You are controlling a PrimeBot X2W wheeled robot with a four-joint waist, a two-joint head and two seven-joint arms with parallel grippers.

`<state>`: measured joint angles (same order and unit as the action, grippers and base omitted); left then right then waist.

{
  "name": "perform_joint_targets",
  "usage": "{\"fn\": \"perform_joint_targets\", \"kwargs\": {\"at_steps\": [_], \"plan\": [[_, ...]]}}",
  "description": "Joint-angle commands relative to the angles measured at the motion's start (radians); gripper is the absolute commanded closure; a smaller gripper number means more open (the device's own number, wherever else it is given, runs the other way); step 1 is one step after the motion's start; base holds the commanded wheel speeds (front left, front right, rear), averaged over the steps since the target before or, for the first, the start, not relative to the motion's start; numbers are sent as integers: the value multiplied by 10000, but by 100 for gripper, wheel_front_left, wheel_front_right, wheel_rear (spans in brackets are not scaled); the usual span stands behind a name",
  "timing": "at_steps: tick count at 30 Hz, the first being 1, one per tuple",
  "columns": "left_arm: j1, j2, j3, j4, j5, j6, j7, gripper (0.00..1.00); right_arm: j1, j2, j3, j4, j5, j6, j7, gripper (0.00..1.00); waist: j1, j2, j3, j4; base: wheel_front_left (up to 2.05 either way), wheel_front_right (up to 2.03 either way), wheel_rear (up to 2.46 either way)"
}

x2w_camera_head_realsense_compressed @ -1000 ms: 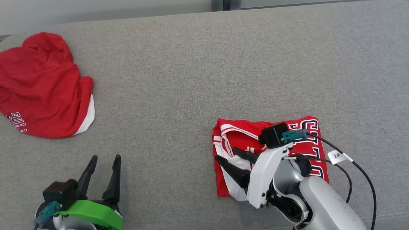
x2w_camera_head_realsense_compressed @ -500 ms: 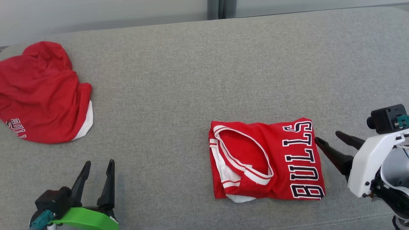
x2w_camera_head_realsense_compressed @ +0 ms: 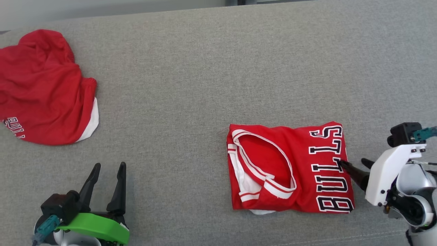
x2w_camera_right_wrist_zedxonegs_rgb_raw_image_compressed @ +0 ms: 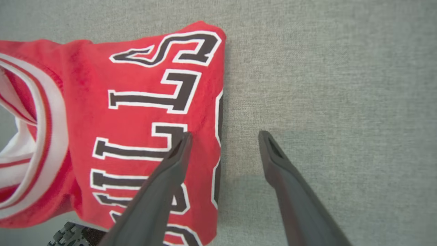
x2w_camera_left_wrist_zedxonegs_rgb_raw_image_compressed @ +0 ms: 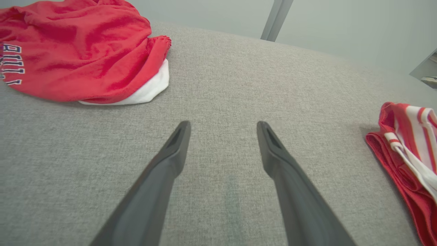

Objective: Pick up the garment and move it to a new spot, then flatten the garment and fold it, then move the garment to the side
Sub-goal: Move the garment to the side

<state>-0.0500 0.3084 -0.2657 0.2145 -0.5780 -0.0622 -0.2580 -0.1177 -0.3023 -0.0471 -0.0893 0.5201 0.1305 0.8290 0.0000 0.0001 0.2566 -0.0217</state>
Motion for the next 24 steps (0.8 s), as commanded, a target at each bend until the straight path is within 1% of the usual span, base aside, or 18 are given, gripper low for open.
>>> {"fn": "perform_joint_targets", "kwargs": {"at_steps": [1, 3, 4, 6, 7, 8, 12, 18, 21, 24], "plan": [[-188, -2, -42, 60, 94, -47, -46, 0, -344, 333, 25, 678, 129, 4, -180, 0, 0, -1, 97, 221, 0, 0, 0], [-265, -55, -87, 102, 88, -61, -50, 0, -577, 634, 24, 1393, 449, 4, -269, 0, 0, -1, 95, 327, 0, 0, 0], [-265, -55, -87, 102, 88, -61, -50, 0, -577, 634, 24, 1393, 449, 4, -269, 0, 0, -1, 95, 327, 0, 0, 0], [-314, -101, -130, 158, 133, -68, -55, 0, -814, 687, 21, 1999, 526, 4, -502, 0, 0, -1, 55, 445, 0, 0, 0], [-314, -131, -139, 179, 146, -67, -58, 0, -885, 680, 106, 2238, 541, 2, -619, 51, 0, -1, 22, 497, 0, 0, 0], [-295, -148, -106, 220, 144, -57, -64, 0, -1034, 617, 321, 2491, 802, 4, -838, 100, 0, -1, -53, 548, 0, 0, 0], [-105, -162, -8, 303, 104, -15, -76, 0, -1314, 197, 837, 2134, 1518, 4, -1017, 100, 0, -1, -313, 487, 0, 0, 0], [60, -352, 65, 266, 113, -3, -68, 0, -1285, -449, 1746, 475, 2530, 4, -847, 100, 0, -1, -723, 230, 0, 0, 0], [172, -388, 159, 198, 149, 36, -72, 0, -993, -686, 1893, -380, 2917, 4, -679, 100, 0, -1, -830, 22, 0, 0, 0], [248, -351, 277, 71, 178, 64, -71, 0, -747, -883, 1789, -819, 3061, 4, -597, 100, 0, -1, -853, -284, 0, 0, 0]]}}
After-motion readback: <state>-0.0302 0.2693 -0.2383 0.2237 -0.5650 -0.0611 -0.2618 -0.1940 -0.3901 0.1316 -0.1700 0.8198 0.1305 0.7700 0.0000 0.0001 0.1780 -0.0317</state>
